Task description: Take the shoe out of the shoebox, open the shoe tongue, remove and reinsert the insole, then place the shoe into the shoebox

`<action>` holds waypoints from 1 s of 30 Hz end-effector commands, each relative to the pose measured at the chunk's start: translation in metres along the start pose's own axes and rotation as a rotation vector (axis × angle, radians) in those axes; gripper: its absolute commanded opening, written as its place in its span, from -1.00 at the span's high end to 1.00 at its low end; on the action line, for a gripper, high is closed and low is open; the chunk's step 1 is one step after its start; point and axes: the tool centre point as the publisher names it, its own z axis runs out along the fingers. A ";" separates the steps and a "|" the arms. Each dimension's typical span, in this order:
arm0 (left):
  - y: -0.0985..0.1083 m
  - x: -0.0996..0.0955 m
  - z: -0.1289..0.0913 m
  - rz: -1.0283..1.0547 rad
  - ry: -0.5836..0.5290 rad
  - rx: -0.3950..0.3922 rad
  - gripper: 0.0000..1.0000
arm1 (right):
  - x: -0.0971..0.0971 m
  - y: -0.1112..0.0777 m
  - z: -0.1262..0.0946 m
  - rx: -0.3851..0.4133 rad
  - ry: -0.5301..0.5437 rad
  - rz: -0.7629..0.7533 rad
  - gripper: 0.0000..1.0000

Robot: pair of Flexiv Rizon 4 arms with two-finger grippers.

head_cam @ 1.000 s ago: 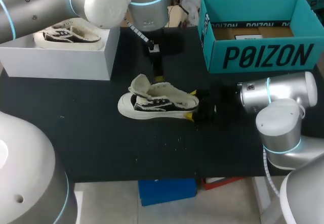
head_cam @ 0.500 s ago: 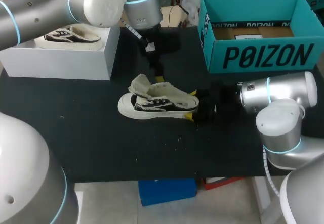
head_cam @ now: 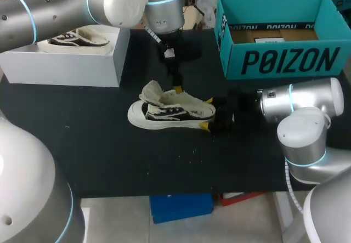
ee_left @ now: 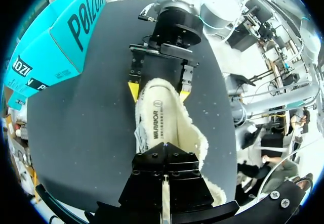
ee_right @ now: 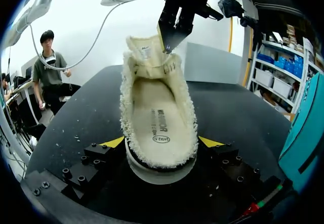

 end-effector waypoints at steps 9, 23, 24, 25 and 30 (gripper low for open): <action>-0.001 0.004 0.031 -0.014 0.055 0.001 1.00 | -0.001 -0.001 0.000 0.001 0.000 0.001 1.00; 0.000 0.012 0.042 -0.018 0.078 -0.012 1.00 | -0.001 -0.001 0.000 0.001 0.000 0.001 1.00; 0.000 0.012 0.042 -0.018 0.078 -0.012 1.00 | -0.001 -0.001 0.000 0.001 0.000 0.001 1.00; 0.000 0.012 0.042 -0.018 0.078 -0.012 1.00 | -0.001 -0.001 0.000 0.001 0.000 0.001 1.00; 0.000 0.010 0.041 0.004 0.077 -0.005 1.00 | -0.001 -0.001 0.000 0.001 0.000 0.001 1.00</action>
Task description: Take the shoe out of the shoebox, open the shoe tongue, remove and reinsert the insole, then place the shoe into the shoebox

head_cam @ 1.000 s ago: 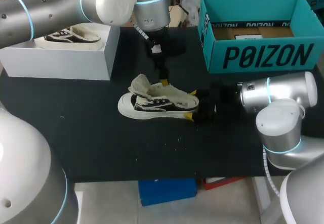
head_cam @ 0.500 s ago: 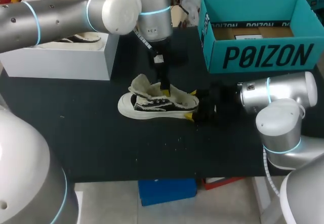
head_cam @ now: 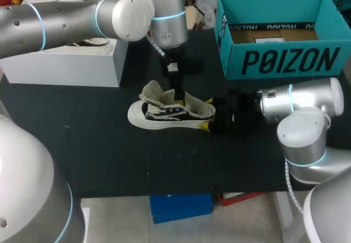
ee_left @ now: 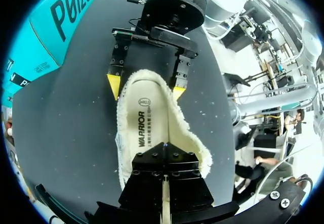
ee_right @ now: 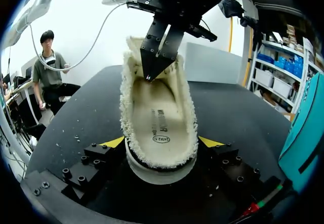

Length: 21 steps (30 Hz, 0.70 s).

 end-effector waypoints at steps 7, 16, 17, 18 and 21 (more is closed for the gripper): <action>-0.001 -0.004 -0.001 0.074 -0.013 -0.020 1.00 | -0.001 -0.001 0.000 0.001 0.000 0.001 1.00; -0.002 -0.006 0.005 0.100 -0.016 -0.047 1.00 | -0.001 -0.001 0.000 0.001 0.000 0.001 1.00; -0.001 -0.006 0.007 0.100 -0.014 -0.046 1.00 | -0.001 -0.001 0.000 0.001 0.000 0.001 1.00; -0.001 -0.006 0.009 0.094 -0.013 -0.053 1.00 | -0.001 -0.001 0.000 0.001 0.000 0.001 1.00; 0.001 -0.005 0.016 0.087 0.003 -0.061 1.00 | -0.001 -0.001 0.000 0.001 0.000 0.001 1.00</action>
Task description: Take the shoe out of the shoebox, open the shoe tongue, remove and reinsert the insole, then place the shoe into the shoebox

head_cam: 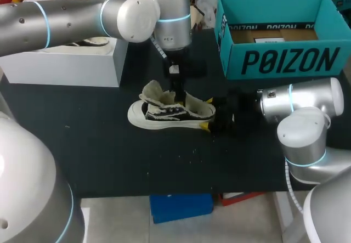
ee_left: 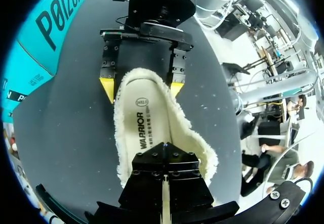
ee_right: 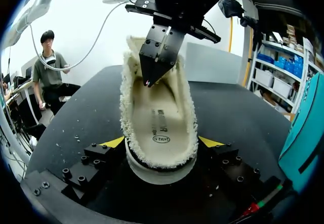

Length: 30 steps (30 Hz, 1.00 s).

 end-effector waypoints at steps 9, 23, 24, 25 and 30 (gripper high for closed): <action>-0.001 0.003 0.022 -0.021 0.033 0.008 1.00 | -0.001 -0.001 0.000 0.001 0.000 0.001 1.00; -0.004 0.011 0.047 -0.060 0.052 -0.011 1.00 | -0.001 -0.001 0.000 0.001 0.000 0.001 1.00; -0.004 0.011 0.048 -0.063 0.051 -0.010 1.00 | -0.001 -0.001 0.000 0.001 0.000 0.001 1.00; -0.004 0.011 0.049 -0.066 0.050 -0.007 1.00 | -0.001 -0.001 0.000 0.001 0.000 0.001 1.00; -0.003 0.012 0.053 -0.094 0.027 -0.004 1.00 | -0.001 -0.001 0.000 0.001 0.000 0.001 1.00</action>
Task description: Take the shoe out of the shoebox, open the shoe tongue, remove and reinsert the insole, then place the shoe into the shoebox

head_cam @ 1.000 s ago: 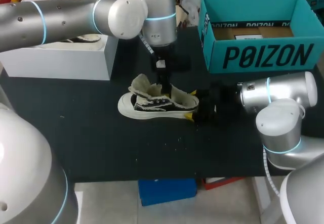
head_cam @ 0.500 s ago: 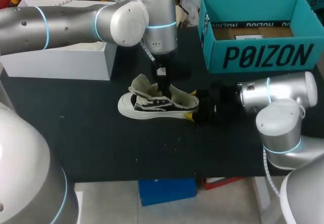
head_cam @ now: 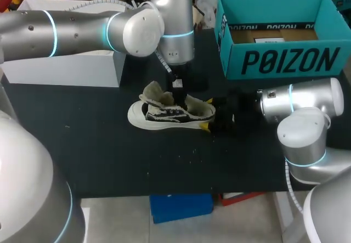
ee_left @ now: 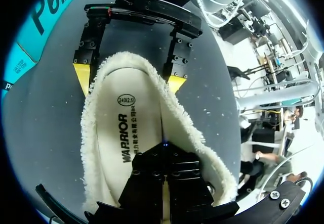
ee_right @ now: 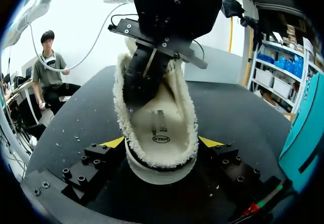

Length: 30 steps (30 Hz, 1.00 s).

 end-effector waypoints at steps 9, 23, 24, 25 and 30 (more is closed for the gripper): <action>0.008 -0.001 0.015 -0.060 -0.078 -0.007 1.00 | -0.001 -0.001 0.000 0.001 0.000 0.002 1.00; 0.008 -0.004 0.021 -0.055 -0.082 0.023 0.04 | -0.001 -0.001 0.000 0.001 0.000 0.002 1.00; 0.008 -0.004 0.021 -0.050 -0.082 0.025 -0.32 | -0.001 -0.001 0.000 0.001 0.000 0.002 1.00; 0.008 -0.004 0.021 -0.049 -0.084 0.025 -0.28 | -0.001 -0.001 0.000 0.001 0.000 0.002 1.00; 0.007 -0.004 0.021 -0.053 -0.095 0.024 0.02 | -0.001 -0.001 0.000 0.001 0.000 0.002 1.00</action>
